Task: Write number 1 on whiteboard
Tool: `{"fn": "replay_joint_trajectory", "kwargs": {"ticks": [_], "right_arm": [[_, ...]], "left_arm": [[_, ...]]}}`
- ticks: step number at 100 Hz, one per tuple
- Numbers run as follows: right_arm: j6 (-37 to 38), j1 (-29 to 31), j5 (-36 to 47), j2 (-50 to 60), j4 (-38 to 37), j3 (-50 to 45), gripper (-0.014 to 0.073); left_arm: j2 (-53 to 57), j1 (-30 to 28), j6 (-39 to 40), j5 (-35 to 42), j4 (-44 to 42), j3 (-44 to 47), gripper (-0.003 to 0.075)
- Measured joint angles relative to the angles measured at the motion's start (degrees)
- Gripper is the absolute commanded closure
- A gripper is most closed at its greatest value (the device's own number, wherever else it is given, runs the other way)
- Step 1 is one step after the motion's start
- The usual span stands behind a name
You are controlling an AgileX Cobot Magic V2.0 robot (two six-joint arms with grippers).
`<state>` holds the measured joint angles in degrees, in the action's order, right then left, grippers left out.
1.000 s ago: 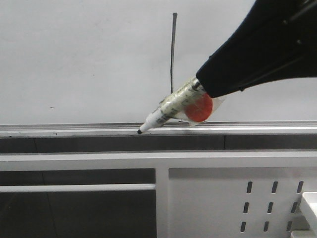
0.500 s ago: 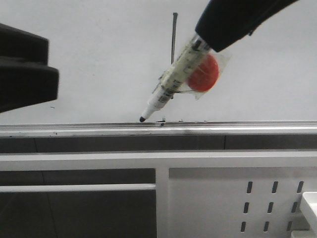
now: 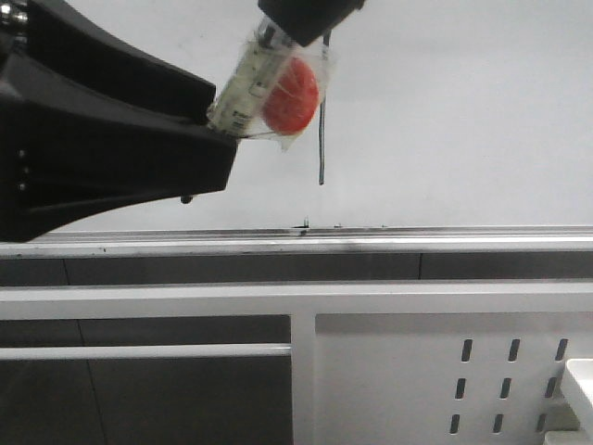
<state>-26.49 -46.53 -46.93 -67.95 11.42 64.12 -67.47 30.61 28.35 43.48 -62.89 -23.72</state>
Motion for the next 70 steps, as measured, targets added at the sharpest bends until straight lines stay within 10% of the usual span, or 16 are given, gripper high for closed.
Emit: {"fn": "replay_joint_trajectory", "kwargs": {"ticks": [57, 70], "right_arm": [[0.00, 0.00, 0.10, 0.00, 0.79, 0.22, 0.0663], [0.00, 0.00, 0.21, 0.00, 1.32, 0.34, 0.0663]], "left_arm": [[-1.02, 0.00, 0.00, 0.30, 0.06, 0.00, 0.0415], [-1.02, 0.00, 0.00, 0.30, 0.93, 0.00, 0.0616]]}}
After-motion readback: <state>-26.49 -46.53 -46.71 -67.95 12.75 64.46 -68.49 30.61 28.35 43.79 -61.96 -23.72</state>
